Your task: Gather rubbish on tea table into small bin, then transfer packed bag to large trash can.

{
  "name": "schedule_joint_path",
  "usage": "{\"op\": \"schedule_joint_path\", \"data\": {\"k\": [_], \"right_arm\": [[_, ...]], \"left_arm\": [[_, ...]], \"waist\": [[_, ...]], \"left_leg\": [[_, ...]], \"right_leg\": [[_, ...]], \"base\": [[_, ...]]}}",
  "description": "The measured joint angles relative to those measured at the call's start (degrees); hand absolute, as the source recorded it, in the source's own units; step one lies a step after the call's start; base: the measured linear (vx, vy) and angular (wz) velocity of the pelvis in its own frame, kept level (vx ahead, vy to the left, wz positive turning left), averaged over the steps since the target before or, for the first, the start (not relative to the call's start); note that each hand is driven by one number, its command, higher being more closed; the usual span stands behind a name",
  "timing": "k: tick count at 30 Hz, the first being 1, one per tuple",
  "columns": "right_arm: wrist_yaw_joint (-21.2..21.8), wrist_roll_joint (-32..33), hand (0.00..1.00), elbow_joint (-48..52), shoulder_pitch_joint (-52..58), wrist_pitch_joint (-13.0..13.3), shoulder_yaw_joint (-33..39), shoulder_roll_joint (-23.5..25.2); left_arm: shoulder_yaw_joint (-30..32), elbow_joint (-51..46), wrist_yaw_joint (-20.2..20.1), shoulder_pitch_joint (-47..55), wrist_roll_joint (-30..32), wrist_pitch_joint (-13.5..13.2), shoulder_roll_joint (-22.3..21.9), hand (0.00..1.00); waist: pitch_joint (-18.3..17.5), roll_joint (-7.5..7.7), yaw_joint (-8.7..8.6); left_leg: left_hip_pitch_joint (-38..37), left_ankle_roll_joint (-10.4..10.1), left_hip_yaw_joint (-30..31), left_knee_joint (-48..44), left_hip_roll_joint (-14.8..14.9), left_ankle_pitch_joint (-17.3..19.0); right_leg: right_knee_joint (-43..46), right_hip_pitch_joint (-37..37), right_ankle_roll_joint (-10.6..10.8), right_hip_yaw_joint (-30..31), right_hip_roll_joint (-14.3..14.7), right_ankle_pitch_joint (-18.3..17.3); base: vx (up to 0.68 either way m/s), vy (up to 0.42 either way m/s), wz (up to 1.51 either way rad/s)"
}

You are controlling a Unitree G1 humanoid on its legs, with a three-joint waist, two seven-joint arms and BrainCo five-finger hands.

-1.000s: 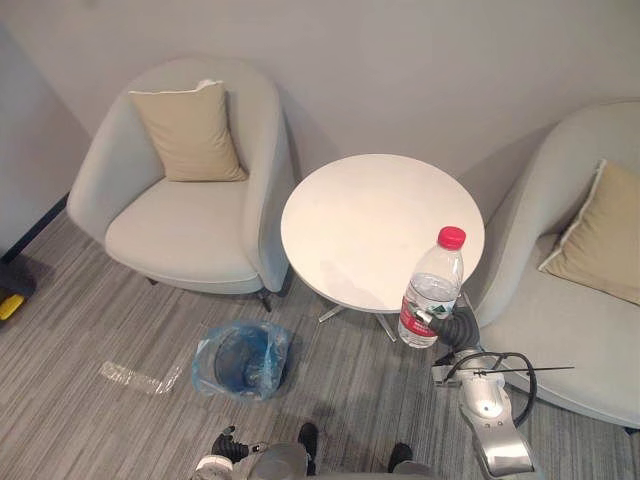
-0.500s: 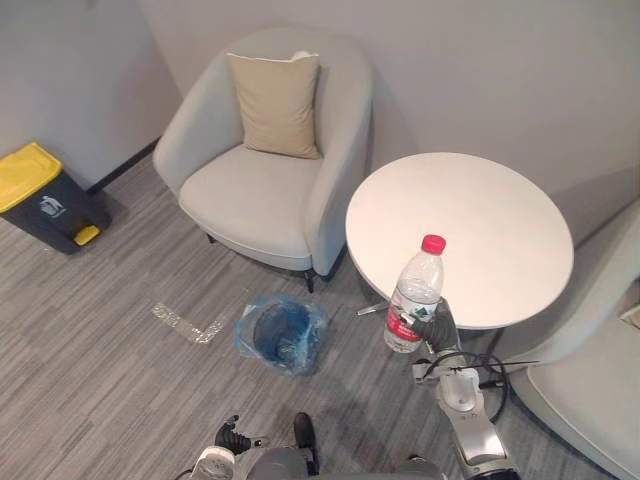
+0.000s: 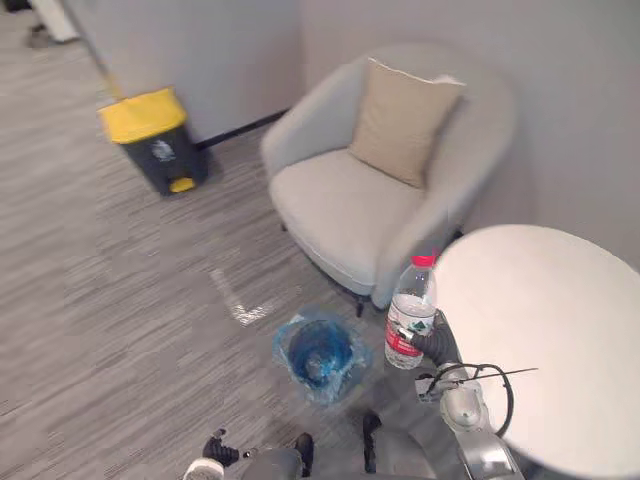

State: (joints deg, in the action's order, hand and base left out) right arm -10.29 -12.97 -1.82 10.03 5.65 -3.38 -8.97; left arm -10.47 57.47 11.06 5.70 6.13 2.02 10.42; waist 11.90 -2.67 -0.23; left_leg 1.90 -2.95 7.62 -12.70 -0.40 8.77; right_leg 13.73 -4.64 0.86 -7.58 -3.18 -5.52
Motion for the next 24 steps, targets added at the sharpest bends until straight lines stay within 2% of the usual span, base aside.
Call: {"op": "schedule_joint_path", "data": {"k": [2,4,6,7,10,13,16,19,20,23,24], "right_arm": [[0.0,0.0,1.00,0.1,0.2,0.0,0.9,0.0],[-0.3,0.0,1.00,0.1,0.1,0.0,1.1,-0.1],[-0.7,0.0,1.00,0.9,0.1,0.1,1.8,0.4],[-0.8,0.0,1.00,1.1,0.3,0.2,2.4,0.7],[-1.2,0.0,1.00,0.4,1.8,0.0,2.9,1.1],[-0.9,-0.6,1.00,-2.9,0.8,0.0,-0.1,1.8],[-1.0,-1.9,1.00,-6.6,-2.1,0.0,-3.8,1.6],[-1.3,-3.5,1.00,-9.5,-9.5,0.2,-8.8,-0.2],[-1.6,-4.9,1.00,-10.8,-13.1,0.3,-10.8,-1.5],[-2.0,-5.2,1.00,-14.3,-18.9,0.2,-14.2,-3.2],[-3.0,-7.3,1.00,-17.2,-26.9,-1.0,-16.9,-5.2]], "left_arm": [[0.6,-0.2,0.0,-0.3,0.0,0.0,0.3,0.00],[0.6,-0.2,-0.2,-0.8,0.0,0.0,0.5,0.00],[0.5,-0.2,-0.3,-1.7,0.6,0.2,0.5,0.00],[0.6,0.0,-0.3,-2.2,0.9,0.1,0.5,0.00],[0.5,0.6,0.0,-3.2,5.1,1.2,0.1,0.00],[0.5,1.7,0.0,-3.1,5.2,1.1,0.1,0.00],[0.6,2.3,0.2,-3.0,5.1,0.9,0.1,0.00],[0.6,2.1,1.8,-5.1,4.9,0.0,-0.1,0.00],[0.7,1.6,2.8,-6.7,4.6,-0.1,-0.3,0.00],[2.7,1.5,4.2,-9.8,2.0,-0.3,-0.9,0.00],[5.1,0.2,6.4,-13.8,-1.6,-0.6,-1.6,0.00]], "waist": [[0.1,0.19,0.04],[0.5,0.83,0.23],[0.5,1.24,0.29],[0.5,1.05,-0.20],[0.5,1.10,-0.74],[0.6,1.04,0.05],[1.1,0.82,0.42],[4.5,-0.12,0.54],[6.2,-0.66,0.53],[9.5,-1.28,0.50],[13.1,-1.67,0.99]], "left_leg": [[-0.3,-1.0,-2.8,-1.4,1.7,0.9],[-1.1,-0.1,-8.5,-1.4,3.5,1.8],[-0.7,-0.1,-15.2,-1.3,5.7,1.9],[0.0,-0.1,-18.2,-1.3,6.4,1.8],[-0.2,1.0,-18.0,0.5,3.3,-0.6],[-0.9,1.6,-18.4,1.1,1.9,-0.9],[-0.7,1.9,-19.8,1.6,1.7,-1.1],[4.5,2.5,-22.0,-0.5,2.0,-1.2],[8.6,3.2,-22.7,-3.0,2.6,-0.8],[15.2,3.7,-23.0,-7.0,3.3,-0.5],[26.1,4.6,-22.5,-11.5,3.9,-1.2]], "right_leg": [[-1.6,2.7,0.0,-1.9,0.8,0.1],[-2.5,4.6,0.0,-3.1,1.3,0.1],[-2.6,4.9,0.0,-4.2,0.6,0.1],[-2.8,4.9,0.0,-5.1,-0.3,0.1],[-7.2,6.7,1.8,-5.3,-2.3,0.9],[-8.7,7.4,2.8,-4.0,-3.0,1.8],[-8.5,5.8,2.7,-1.9,-3.1,2.5],[-5.2,-1.1,2.6,1.5,-3.1,2.5],[-3.0,-5.5,2.4,2.5,-3.0,2.7],[0.7,-12.3,2.3,3.2,-2.8,2.8],[6.4,-23.4,2.1,3.1,-3.2,2.8]], "base": [[0.15,-0.073,0.64],[0.10,-0.041,0.35],[0.03,0.030,0.26],[0.02,0.072,0.47],[0.03,0.139,0.43],[0.01,0.112,-0.03],[-0.05,0.059,-0.29],[-0.18,0.020,-0.44],[-0.20,0.005,-0.26],[-0.28,0.000,-0.01],[-0.33,-0.017,0.23]]}}
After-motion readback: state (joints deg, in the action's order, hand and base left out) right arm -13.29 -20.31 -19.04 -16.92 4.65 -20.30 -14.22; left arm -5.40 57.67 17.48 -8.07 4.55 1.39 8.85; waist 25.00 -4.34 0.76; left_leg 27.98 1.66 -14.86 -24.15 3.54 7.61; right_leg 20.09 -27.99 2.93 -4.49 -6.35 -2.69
